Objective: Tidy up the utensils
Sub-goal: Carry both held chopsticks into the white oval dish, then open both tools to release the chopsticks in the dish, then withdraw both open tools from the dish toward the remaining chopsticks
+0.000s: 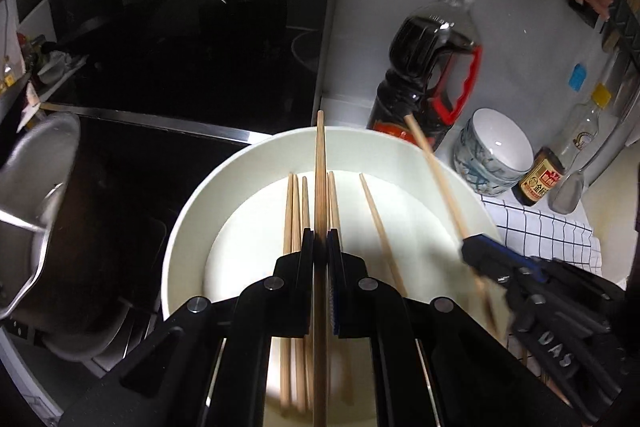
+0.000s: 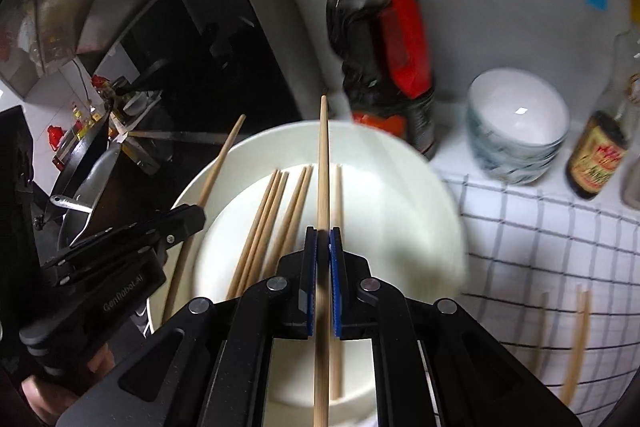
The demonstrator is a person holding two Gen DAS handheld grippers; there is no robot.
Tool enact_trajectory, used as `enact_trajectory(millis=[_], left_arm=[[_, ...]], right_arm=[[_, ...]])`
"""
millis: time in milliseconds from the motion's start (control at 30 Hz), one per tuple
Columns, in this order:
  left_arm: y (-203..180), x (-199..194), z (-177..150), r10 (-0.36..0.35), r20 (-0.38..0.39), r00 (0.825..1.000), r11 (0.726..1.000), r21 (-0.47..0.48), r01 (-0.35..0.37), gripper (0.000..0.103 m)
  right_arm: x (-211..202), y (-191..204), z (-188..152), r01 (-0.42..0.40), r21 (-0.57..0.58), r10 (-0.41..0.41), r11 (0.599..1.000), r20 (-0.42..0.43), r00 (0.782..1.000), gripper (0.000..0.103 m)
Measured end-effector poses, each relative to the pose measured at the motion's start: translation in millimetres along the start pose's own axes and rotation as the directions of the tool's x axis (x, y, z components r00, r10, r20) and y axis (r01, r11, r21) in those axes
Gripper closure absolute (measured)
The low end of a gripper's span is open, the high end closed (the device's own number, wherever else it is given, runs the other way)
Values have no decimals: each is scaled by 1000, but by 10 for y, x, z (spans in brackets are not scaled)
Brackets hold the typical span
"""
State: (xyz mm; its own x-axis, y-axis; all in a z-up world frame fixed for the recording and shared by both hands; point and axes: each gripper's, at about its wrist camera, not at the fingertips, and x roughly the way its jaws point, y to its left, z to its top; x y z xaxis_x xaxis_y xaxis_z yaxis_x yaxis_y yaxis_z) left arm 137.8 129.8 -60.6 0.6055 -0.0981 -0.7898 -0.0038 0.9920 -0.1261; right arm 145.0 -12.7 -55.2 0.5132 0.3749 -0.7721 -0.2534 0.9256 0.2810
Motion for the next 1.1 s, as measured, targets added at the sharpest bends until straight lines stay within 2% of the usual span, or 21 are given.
enact_trajectory(millis=[300, 633, 667, 700, 733, 800, 833, 900, 1100], left_arm=[[76, 402, -34, -14, -75, 997, 1000, 18, 15, 96], [127, 612, -135, 3, -138, 990, 1000, 22, 0, 95], [134, 610, -139, 5, -140, 990, 1000, 19, -3, 92], [140, 602, -141, 7, -140, 990, 1000, 17, -5, 81], [148, 582, -142, 12, -134, 991, 1000, 14, -10, 76], [159, 531, -140, 30, -116, 993, 999, 13, -29, 60], [167, 503, -135, 39, -109, 993, 999, 11, -38, 57], [191, 453, -128, 48, -99, 994, 999, 0, -48, 43], [228, 286, -140, 71, -68, 995, 997, -4, -71, 32]], right_arm=[[438, -48, 11, 62, 51, -56, 997, -113, 992, 97], [587, -57, -18, 105, 52, -97, 993, -140, 985, 97], [582, -55, -15, 107, 51, -99, 993, -136, 986, 94], [569, -58, -32, 110, 50, -102, 993, -132, 986, 92], [546, -55, -34, 115, 46, -108, 992, -124, 986, 88], [491, -57, -44, 118, 44, -113, 992, -115, 987, 87], [470, -56, -45, 119, 45, -113, 992, -112, 987, 87], [429, -52, -51, 121, 43, -116, 992, -104, 988, 85], [289, -43, -109, 116, 32, -113, 993, -90, 989, 80]])
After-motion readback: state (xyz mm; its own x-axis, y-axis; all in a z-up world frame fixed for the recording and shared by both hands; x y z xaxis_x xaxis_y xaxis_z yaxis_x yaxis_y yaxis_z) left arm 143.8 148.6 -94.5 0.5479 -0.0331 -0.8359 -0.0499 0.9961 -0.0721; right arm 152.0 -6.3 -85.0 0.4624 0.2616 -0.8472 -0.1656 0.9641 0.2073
